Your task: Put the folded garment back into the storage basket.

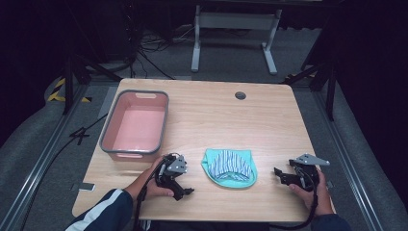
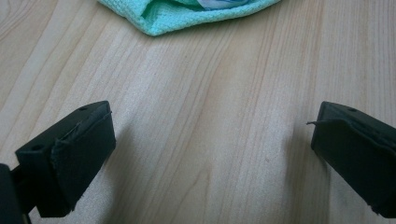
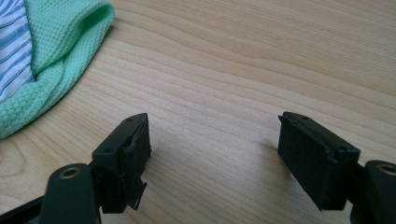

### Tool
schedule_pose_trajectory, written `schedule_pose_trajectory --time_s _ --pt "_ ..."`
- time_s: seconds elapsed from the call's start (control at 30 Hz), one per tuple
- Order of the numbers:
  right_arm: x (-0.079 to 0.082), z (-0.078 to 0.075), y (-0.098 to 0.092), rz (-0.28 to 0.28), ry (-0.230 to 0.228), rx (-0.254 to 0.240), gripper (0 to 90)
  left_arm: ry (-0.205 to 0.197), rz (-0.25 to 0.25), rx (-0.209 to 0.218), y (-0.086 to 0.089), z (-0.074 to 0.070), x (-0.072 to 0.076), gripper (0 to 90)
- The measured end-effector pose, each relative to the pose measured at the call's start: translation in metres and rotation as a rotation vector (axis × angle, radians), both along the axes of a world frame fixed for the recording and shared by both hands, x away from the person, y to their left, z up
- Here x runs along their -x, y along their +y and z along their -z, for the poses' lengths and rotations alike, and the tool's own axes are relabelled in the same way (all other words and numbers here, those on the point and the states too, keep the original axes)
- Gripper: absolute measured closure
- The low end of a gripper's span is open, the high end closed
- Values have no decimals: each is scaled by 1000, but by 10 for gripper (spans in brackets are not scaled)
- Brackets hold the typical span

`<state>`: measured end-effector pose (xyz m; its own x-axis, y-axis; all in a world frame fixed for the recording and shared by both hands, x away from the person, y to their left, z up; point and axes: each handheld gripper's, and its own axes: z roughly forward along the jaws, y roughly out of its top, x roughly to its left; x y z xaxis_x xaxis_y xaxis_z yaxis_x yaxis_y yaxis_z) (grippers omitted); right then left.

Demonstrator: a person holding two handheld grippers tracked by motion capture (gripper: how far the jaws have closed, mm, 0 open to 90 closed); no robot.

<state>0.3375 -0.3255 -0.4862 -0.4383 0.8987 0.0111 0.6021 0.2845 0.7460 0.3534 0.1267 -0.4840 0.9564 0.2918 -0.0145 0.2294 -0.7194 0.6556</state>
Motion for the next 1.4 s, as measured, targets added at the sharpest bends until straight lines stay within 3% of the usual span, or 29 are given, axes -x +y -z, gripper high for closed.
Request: schedule_pose_trajectory --time_s 0.57,0.67,0.8,0.9,0.93,0.97,1.07,1.17,1.23,1.4 --pt "-2 -2 1 -3 14 15 253 1 -6 0 0 0 0 0" --pt "-3 -3 2 -23 23 12 312 0 -27 -5 -1 -1 0 13" --pt "-5 -4 6 -53 22 16 357 6 -50 -5 -2 -3 -1 49" --pt "-3 -6 11 -70 21 21 443 5 -76 9 -5 -7 -4 215" --pt "-3 -6 11 -70 21 21 443 5 -76 9 -5 -7 -4 223" --pt "-3 -10 14 -81 8 -2 488 7 -83 3 -8 -9 -5 221" --pt "-2 -16 22 -106 -3 -21 507 -2 -99 41 -10 -14 -7 237" --pt "-1 -19 34 -143 0 -14 486 9 -122 71 -14 -19 -11 270" --pt "1 -21 41 -164 -1 -4 469 6 -142 60 -20 -22 -16 284" --pt "-1 -27 58 -195 -22 -31 482 9 -173 94 -32 -32 -25 285"
